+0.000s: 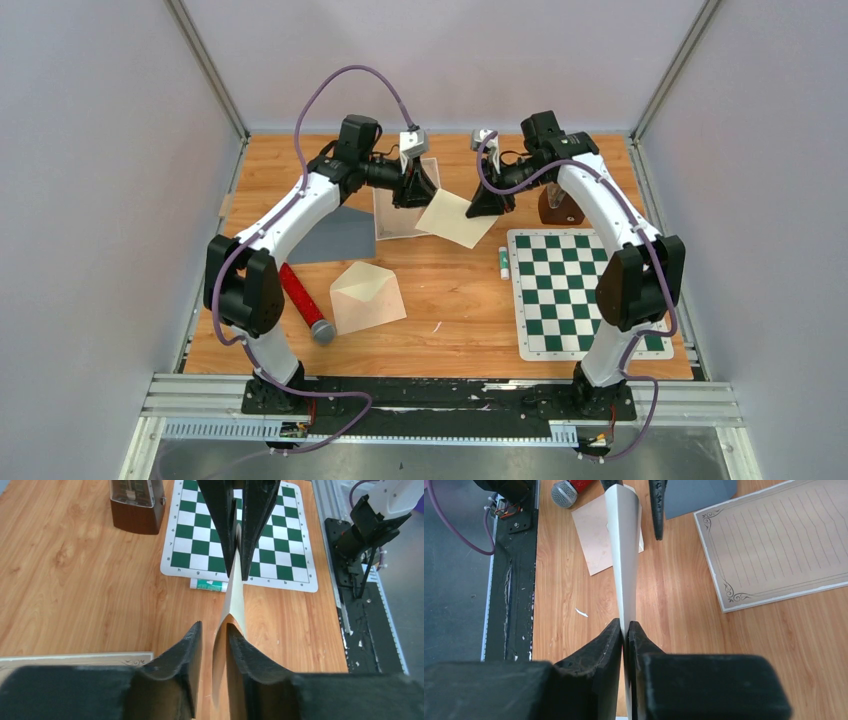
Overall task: Place the letter into the envelope and seal it
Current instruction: Fold the letter.
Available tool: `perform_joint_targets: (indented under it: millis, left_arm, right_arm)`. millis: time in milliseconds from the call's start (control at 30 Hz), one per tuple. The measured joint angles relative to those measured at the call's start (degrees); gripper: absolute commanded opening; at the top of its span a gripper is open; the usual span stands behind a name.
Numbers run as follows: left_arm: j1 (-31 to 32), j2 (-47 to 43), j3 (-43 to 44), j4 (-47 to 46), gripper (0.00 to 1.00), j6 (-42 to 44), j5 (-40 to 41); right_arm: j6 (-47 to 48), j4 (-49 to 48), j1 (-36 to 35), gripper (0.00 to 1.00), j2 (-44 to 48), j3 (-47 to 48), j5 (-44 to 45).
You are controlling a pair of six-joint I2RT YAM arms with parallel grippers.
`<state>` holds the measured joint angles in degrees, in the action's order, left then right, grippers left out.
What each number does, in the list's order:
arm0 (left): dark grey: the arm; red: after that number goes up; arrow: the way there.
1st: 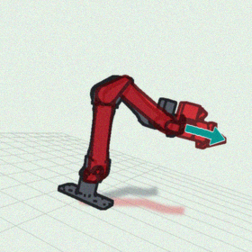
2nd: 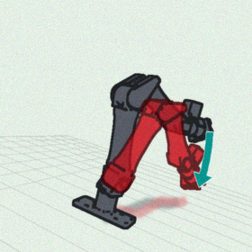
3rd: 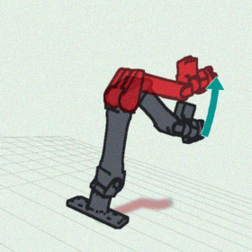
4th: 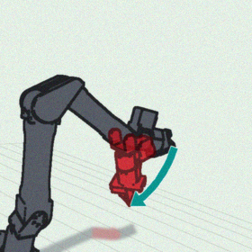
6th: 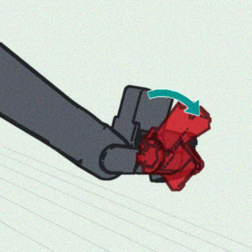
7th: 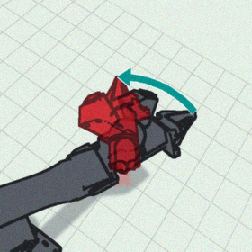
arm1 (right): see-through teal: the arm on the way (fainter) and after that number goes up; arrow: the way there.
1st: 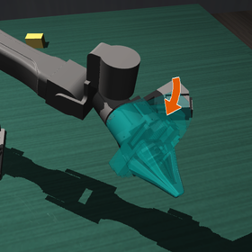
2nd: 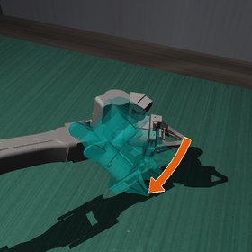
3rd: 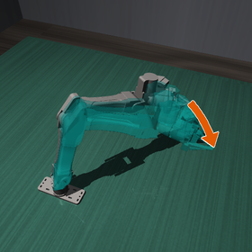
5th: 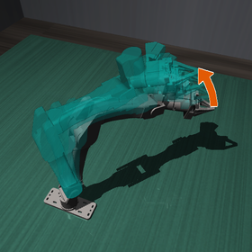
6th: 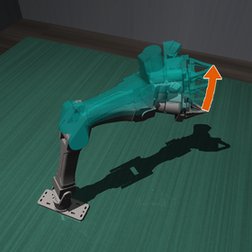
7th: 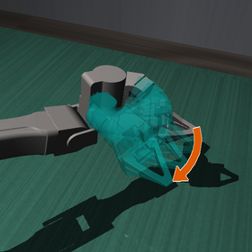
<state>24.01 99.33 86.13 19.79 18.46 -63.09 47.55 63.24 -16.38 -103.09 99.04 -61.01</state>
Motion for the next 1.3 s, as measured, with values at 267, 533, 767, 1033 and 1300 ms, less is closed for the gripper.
perform_joint_targets:
  millis: [267,533,767,1033,1300]
  left_arm:
    - [-3.87,-0.04,3.08,17.35,0.66,14.53,2.45]
    - [-8.22,-1.18,4.52,24.96,0.78,17.22,2.21]
    - [-1.70,-4.28,-0.46,4.96,0.82,0.48,2.38]
    - [0.55,-3.30,0.17,-0.42,0.51,-5.35,2.54]
    - [0.24,0.72,3.89,3.50,0.29,-4.59,1.70]
  right_arm:
    - [-0.04,0.07,-0.07,0.07,0.68,-1.16,0.04]
    - [-0.04,-0.31,-1.05,0.07,0.76,-1.64,2.03]
    - [-0.07,-0.35,-2.29,0.06,0.76,-1.57,2.47]
    - [-0.11,-0.59,-2.47,0.07,0.76,-1.49,2.67]
    - [-0.31,-1.18,-2.56,0.06,0.76,-1.14,4.20]
